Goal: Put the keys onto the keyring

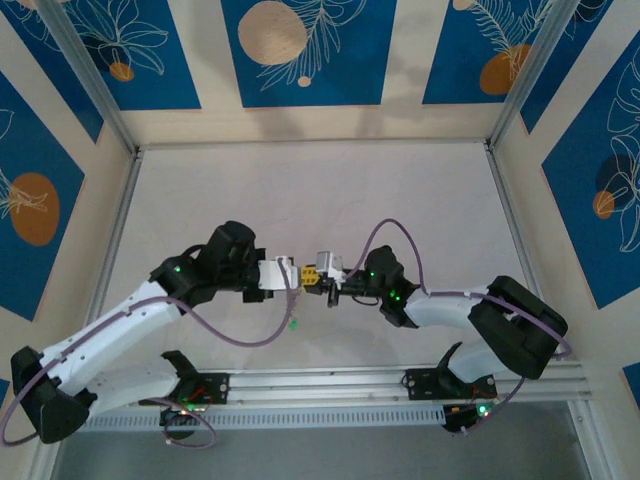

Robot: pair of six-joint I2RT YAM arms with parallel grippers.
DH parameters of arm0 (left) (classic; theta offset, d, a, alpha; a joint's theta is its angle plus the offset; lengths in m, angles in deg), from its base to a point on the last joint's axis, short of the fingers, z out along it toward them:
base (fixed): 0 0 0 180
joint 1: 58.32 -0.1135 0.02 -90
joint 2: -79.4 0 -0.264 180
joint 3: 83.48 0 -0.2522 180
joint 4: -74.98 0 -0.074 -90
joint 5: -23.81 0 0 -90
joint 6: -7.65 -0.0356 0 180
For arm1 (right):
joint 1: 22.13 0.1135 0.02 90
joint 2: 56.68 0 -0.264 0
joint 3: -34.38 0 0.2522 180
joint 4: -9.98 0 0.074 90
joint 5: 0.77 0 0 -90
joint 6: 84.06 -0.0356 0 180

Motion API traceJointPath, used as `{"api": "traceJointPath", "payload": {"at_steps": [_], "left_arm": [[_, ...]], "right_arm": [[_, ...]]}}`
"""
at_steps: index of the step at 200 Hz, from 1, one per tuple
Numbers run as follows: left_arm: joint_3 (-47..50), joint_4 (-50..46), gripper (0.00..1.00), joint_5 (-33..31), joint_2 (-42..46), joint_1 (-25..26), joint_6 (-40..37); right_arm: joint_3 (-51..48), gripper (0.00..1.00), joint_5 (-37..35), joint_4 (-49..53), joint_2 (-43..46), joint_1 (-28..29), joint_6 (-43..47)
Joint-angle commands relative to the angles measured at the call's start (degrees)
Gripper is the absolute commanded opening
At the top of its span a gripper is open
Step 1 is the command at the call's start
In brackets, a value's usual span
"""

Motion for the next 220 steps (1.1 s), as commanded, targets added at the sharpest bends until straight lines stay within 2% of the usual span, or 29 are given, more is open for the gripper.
{"api": "traceJointPath", "payload": {"at_steps": [1,41,103,111,134,178,220], "left_arm": [[1.84,2.70,0.18,6.77,2.13,-1.57,2.27],[3.05,4.85,0.19,8.59,2.20,-1.98,3.84],[4.19,7.59,0.21,10.31,1.88,-2.02,5.35],[4.28,7.95,0.18,10.47,1.82,-2.02,5.53],[4.28,7.80,0.00,9.46,1.54,-2.11,5.21],[5.70,7.30,0.00,3.78,2.37,-2.67,4.75],[7.40,8.72,0.00,6.49,3.75,-3.25,5.00]], "right_arm": [[-1.94,0.00,1.34,-8.48,1.49,-0.64,-1.81],[-3.28,0.00,2.33,-13.17,2.17,-0.94,-2.97],[-3.57,0.00,3.04,-14.50,2.26,-1.05,-3.27],[-3.55,0.00,3.14,-14.89,2.17,-1.02,-3.35],[-3.55,0.00,3.33,-15.91,2.09,-1.11,-3.56],[-4.17,0.00,3.64,-18.65,2.39,-1.46,-4.45],[-4.09,0.00,3.87,-19.35,2.99,-1.57,-4.76]]}}
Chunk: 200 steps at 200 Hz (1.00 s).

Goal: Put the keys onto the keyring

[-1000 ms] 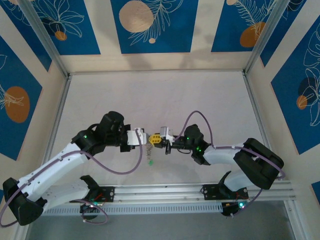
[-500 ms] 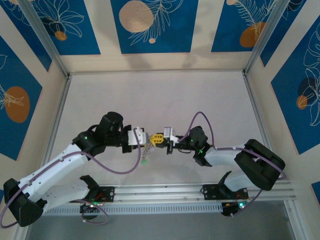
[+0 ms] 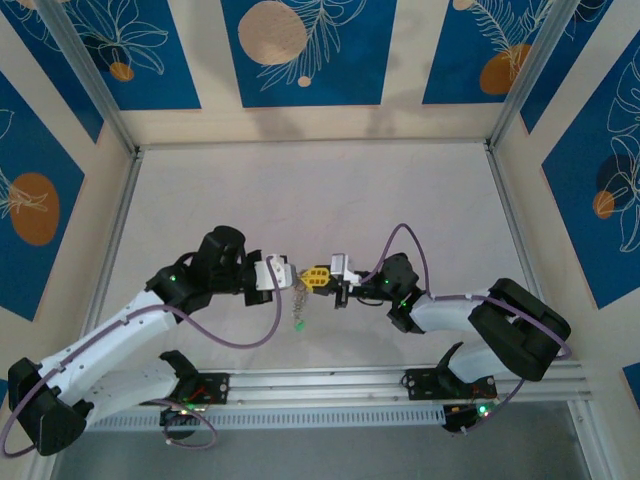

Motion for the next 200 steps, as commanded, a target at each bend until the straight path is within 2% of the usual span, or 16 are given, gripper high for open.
{"api": "traceJointPath", "payload": {"at_steps": [1,31,56,75,143,172,181,200], "left_arm": [[1.21,0.04,0.00,0.15,1.01,-0.98,0.13],[1.46,1.22,0.01,2.60,0.51,-1.20,1.13],[1.89,3.85,0.18,5.80,0.41,-1.29,3.24],[2.40,6.57,0.22,7.11,0.55,-1.40,5.45],[1.69,7.87,0.15,7.52,1.02,-1.55,6.11],[1.30,7.36,0.04,7.51,0.82,-1.55,5.25],[0.82,6.57,0.00,7.34,0.80,-1.59,4.56],[-1.24,3.16,0.00,4.59,0.10,-1.59,3.27]], "right_arm": [[-0.02,0.00,0.75,-6.94,1.99,-0.29,-0.63],[0.24,0.00,0.80,-7.11,1.83,-0.28,-0.68],[0.25,0.00,0.87,-7.89,1.19,-0.21,-1.21],[0.51,0.00,0.99,-7.60,0.76,-0.02,-1.20],[1.22,0.00,1.43,-4.69,0.05,0.76,0.89],[1.20,0.00,1.10,-4.20,-0.04,0.82,1.19],[1.28,0.00,0.87,-3.10,0.20,0.87,1.76],[2.02,0.01,-1.09,4.53,1.73,1.12,4.53]]}}
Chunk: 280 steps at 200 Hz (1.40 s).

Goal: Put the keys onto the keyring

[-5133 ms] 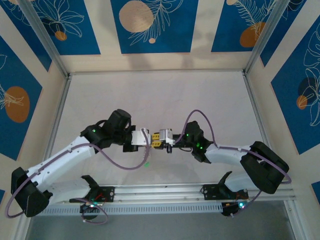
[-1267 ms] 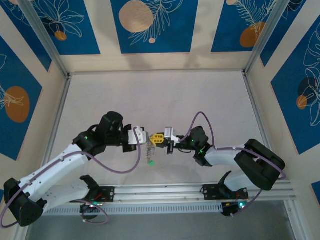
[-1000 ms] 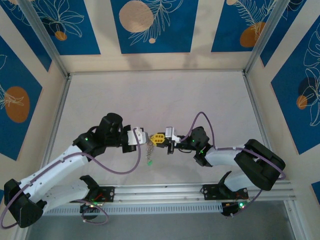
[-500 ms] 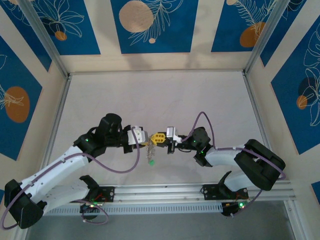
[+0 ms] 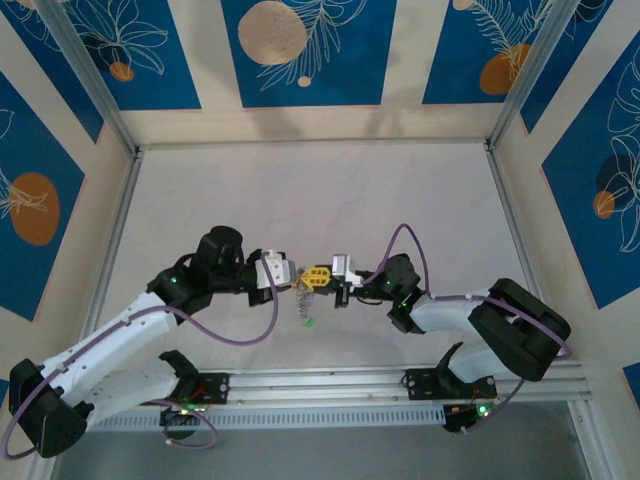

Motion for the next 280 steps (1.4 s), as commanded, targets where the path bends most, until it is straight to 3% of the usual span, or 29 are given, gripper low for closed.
{"api": "traceJointPath", "payload": {"at_steps": [1,27,67,113,143,166,232,269,280], "left_arm": [[-3.46,-2.56,0.00,-1.47,-0.22,-0.63,-1.92],[-8.37,-12.13,0.00,-5.87,-2.95,-0.13,-6.26],[-11.61,-18.87,0.00,-11.20,-5.64,3.05,-11.15],[-14.31,-22.57,0.00,-14.37,-8.67,5.51,-13.17],[-14.66,-23.51,0.00,-14.31,-8.72,5.98,-14.16],[-15.01,-24.31,0.00,-14.93,-9.19,6.15,-14.45],[-16.68,-25.95,0.00,-14.86,-11.25,6.50,-13.41],[-17.23,-25.95,0.00,-14.35,-11.95,6.44,-12.37],[-17.01,-25.33,0.02,-13.76,-11.47,6.46,-11.87]], "right_arm": [[2.12,0.02,-1.60,6.28,1.86,0.89,4.06],[2.34,0.15,-4.57,13.69,3.21,1.28,7.34],[5.50,0.20,-8.80,23.09,3.50,4.33,12.21],[6.40,0.21,-10.02,19.46,1.04,5.28,11.56],[6.21,0.27,-10.00,19.60,1.01,5.37,11.20],[6.19,0.19,-8.93,19.77,1.37,5.43,11.20],[6.95,0.18,-7.90,20.21,0.66,6.23,11.81],[7.10,0.00,-7.62,20.36,0.40,6.43,11.60],[6.88,0.00,-7.64,19.89,0.47,6.40,11.20]]}}
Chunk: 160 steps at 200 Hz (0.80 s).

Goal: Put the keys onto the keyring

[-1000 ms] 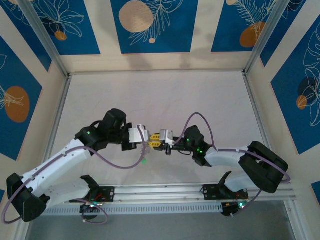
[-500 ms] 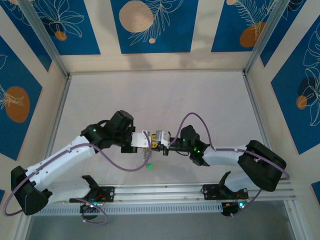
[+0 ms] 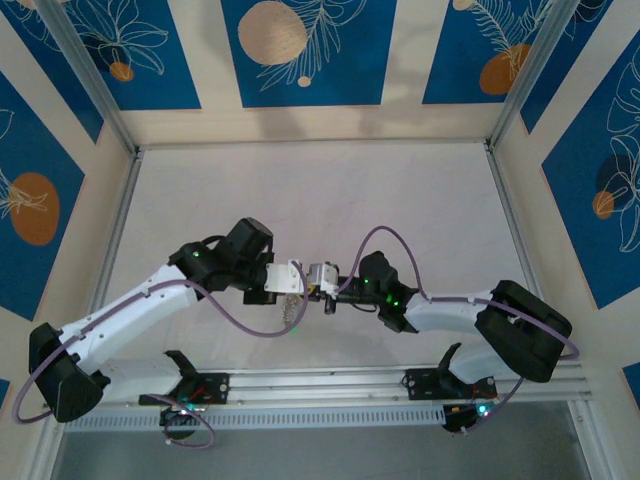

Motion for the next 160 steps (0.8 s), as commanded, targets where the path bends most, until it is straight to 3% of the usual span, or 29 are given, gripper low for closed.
{"api": "traceJointPath", "payload": {"at_steps": [1,25,69,160], "left_arm": [[-2.00,0.79,0.03,1.63,0.83,0.61,1.14],[0.28,3.27,0.14,2.25,3.18,0.21,2.47],[7.15,9.47,0.25,4.58,9.88,-1.15,4.05],[9.25,16.60,0.25,6.12,11.52,-2.78,6.16]], "right_arm": [[1.65,0.00,0.61,-1.63,-0.51,0.47,-0.31],[-0.22,0.00,0.50,-6.66,-0.28,0.08,-2.40],[-3.54,0.00,3.52,-16.50,0.33,-2.36,-7.27],[-3.93,0.00,7.39,-20.27,0.50,-3.21,-8.49]]}}
